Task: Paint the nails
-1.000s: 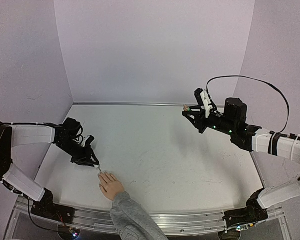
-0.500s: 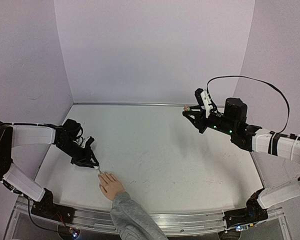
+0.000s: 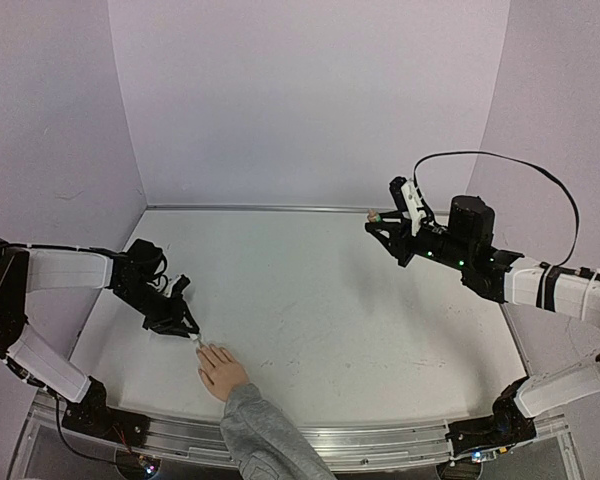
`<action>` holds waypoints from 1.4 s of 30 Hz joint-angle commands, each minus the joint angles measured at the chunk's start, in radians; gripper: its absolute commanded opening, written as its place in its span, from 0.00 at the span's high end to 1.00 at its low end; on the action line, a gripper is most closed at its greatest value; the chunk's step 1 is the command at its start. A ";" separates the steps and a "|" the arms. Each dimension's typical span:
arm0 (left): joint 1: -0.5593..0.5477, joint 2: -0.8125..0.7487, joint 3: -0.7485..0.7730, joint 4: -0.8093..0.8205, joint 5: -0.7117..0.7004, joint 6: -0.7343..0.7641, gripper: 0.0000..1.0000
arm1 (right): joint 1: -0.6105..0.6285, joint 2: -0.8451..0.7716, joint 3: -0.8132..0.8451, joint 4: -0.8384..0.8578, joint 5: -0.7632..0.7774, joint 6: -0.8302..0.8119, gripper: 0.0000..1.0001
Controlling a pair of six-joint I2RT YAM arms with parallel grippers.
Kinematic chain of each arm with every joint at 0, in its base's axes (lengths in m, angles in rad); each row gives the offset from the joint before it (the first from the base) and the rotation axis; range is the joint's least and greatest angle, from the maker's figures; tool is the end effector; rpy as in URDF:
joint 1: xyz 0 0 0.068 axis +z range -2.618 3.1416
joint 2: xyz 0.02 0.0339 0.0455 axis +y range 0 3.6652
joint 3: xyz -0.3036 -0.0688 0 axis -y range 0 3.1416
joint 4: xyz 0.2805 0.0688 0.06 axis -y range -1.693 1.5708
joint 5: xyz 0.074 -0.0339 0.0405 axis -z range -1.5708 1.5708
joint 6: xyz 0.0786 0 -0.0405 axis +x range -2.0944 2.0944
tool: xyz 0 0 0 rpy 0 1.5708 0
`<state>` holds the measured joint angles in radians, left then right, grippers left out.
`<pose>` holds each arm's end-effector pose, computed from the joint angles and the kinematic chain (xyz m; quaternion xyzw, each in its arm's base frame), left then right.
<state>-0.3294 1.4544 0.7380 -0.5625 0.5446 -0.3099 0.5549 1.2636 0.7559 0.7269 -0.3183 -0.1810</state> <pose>0.2483 -0.1279 0.1408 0.0484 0.9525 -0.2966 0.0494 0.2825 0.2040 0.3513 -0.3375 0.5318 0.2406 0.7385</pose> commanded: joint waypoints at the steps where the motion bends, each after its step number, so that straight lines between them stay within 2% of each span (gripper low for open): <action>1: -0.004 0.010 0.003 0.035 0.017 0.019 1.00 | -0.005 -0.026 0.000 0.068 -0.012 0.017 1.00; 42: -0.002 0.031 0.011 0.024 -0.032 0.017 1.00 | -0.011 -0.014 0.002 0.066 -0.019 0.021 1.00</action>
<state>-0.3294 1.4807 0.7376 -0.5560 0.5198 -0.3103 0.5499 1.2636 0.7521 0.7303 -0.3218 -0.1772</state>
